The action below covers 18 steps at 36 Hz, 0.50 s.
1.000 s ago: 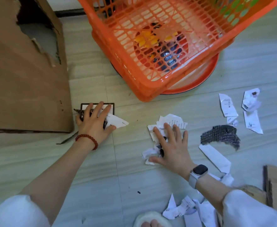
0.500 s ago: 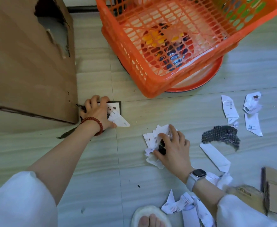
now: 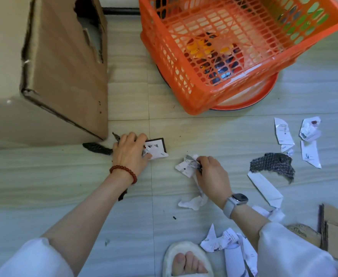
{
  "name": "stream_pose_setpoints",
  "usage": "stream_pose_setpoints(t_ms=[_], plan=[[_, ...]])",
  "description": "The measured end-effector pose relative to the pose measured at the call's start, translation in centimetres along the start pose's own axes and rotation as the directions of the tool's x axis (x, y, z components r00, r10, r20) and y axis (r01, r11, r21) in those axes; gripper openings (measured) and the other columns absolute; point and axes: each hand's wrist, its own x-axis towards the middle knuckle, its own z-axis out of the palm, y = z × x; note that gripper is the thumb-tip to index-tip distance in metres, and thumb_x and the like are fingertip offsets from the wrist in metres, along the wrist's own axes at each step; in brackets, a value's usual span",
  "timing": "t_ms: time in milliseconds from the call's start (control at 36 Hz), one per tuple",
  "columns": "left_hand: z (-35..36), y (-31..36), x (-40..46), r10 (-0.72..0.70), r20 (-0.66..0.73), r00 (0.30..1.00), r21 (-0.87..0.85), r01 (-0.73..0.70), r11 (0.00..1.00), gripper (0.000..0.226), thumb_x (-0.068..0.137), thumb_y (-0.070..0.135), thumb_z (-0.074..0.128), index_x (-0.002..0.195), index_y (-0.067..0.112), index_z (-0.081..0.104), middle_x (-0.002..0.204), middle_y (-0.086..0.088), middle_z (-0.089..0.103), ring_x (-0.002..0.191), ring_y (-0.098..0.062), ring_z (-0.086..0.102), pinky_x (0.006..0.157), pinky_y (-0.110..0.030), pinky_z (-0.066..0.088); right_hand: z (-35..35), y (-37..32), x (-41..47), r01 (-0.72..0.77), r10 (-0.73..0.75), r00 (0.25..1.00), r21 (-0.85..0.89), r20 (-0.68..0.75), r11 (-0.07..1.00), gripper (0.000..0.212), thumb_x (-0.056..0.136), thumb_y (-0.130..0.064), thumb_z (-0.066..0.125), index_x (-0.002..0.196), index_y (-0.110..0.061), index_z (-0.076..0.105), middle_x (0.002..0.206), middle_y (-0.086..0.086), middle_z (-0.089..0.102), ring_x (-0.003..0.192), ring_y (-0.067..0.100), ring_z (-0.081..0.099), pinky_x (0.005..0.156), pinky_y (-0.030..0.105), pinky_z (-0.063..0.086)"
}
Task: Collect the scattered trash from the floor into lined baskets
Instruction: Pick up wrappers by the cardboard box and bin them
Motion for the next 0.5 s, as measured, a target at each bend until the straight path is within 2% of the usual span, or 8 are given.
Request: stream_pose_setpoints(t_ms=[56,83,194,250,306,361,444,500], plan=[[0.1,0.2,-0.9,-0.003,0.004,1.0,-0.031,0.003,1.0,0.035,0.08,0.025,0.067,0.109,0.01,0.053,0.105,-0.01,0.051,0.106,-0.028,0.043,0.081,-0.036,0.032,0.2,0.1,-0.3,0.031,-0.031,0.999,0.012,-0.012,0.999,0.014,0.081,-0.004,0.058,0.093,0.002,0.061,0.087,0.019,0.058,0.082,0.038,0.057,0.052,0.033,0.037],[0.0,0.2,-1.2,-0.007,-0.001,1.0,-0.052,0.007,0.999,0.034,0.08,0.025,0.067,0.108,0.01,0.053,0.104,-0.01,0.051,0.105,-0.028,0.043,0.08,-0.035,0.032,0.2,0.1,-0.2,0.037,-0.036,0.999,0.005,-0.024,0.999,0.012,0.08,-0.004,0.058,0.089,0.003,0.061,0.087,0.019,0.057,0.079,0.039,0.057,0.05,0.032,0.035],[-0.3,0.1,-2.6,-0.027,-0.02,0.999,-0.127,0.024,0.992,0.033,0.079,0.024,0.068,0.105,0.009,0.054,0.101,-0.01,0.052,0.103,-0.028,0.044,0.078,-0.034,0.032,-0.9,0.1,0.4,0.051,-0.05,0.998,0.016,-0.031,0.999,0.02,0.085,-0.012,0.056,0.099,0.003,0.061,0.122,0.014,0.05,0.089,0.036,0.057,0.06,0.03,0.039],[-0.5,-0.2,-3.3,-0.048,-0.028,0.998,-0.154,0.043,0.987,0.034,0.079,0.025,0.069,0.105,0.009,0.055,0.1,-0.01,0.052,0.102,-0.028,0.044,0.079,-0.035,0.034,-2.2,0.0,0.6,0.04,-0.038,0.999,0.066,-0.035,0.997,0.022,0.085,-0.014,0.057,0.101,0.002,0.061,0.13,0.009,0.047,0.089,0.035,0.06,0.063,0.031,0.041],[-0.9,-0.5,-3.9,-0.074,-0.022,0.997,-0.174,0.069,0.982,0.034,0.078,0.025,0.069,0.105,0.009,0.054,0.1,-0.009,0.052,0.102,-0.028,0.044,0.08,-0.035,0.035,-3.6,-0.1,0.9,0.026,-0.021,0.999,0.158,-0.032,0.987,0.024,0.085,-0.012,0.057,0.103,0.003,0.061,0.13,0.009,0.048,0.094,0.034,0.061,0.071,0.033,0.045],[-1.1,-0.7,-4.5,-0.083,0.0,0.997,-0.188,0.081,0.979,0.034,0.079,0.025,0.068,0.105,0.011,0.053,0.1,-0.008,0.051,0.102,-0.027,0.043,0.081,-0.035,0.036,-5.2,-0.3,1.0,0.013,-0.014,1.0,0.258,0.0,0.966,0.025,0.085,-0.01,0.058,0.108,0.001,0.061,0.126,0.011,0.051,0.101,0.03,0.058,0.076,0.025,0.039],[-1.2,-1.2,-5.2,-0.091,0.026,0.995,-0.194,0.095,0.976,0.033,0.079,0.025,0.068,0.104,0.012,0.052,0.098,-0.006,0.05,0.102,-0.026,0.043,0.081,-0.035,0.036,-7.0,-0.4,0.6,0.013,-0.029,0.998,0.297,0.049,0.955,0.023,0.087,-0.011,0.058,0.108,-0.003,0.059,0.119,0.01,0.055,0.092,0.025,0.054,0.068,0.02,0.031],[-1.2,-1.6,-5.5,-0.104,0.024,0.994,-0.208,0.107,0.972,0.032,0.079,0.025,0.068,0.103,0.012,0.053,0.096,-0.004,0.048,0.101,-0.026,0.043,0.081,-0.035,0.036,-7.6,-0.5,0.1,0.023,-0.03,0.999,0.304,0.02,0.952,0.023,0.087,-0.011,0.058,0.108,-0.002,0.058,0.116,0.01,0.056,0.086,0.022,0.052,0.066,0.021,0.031]])
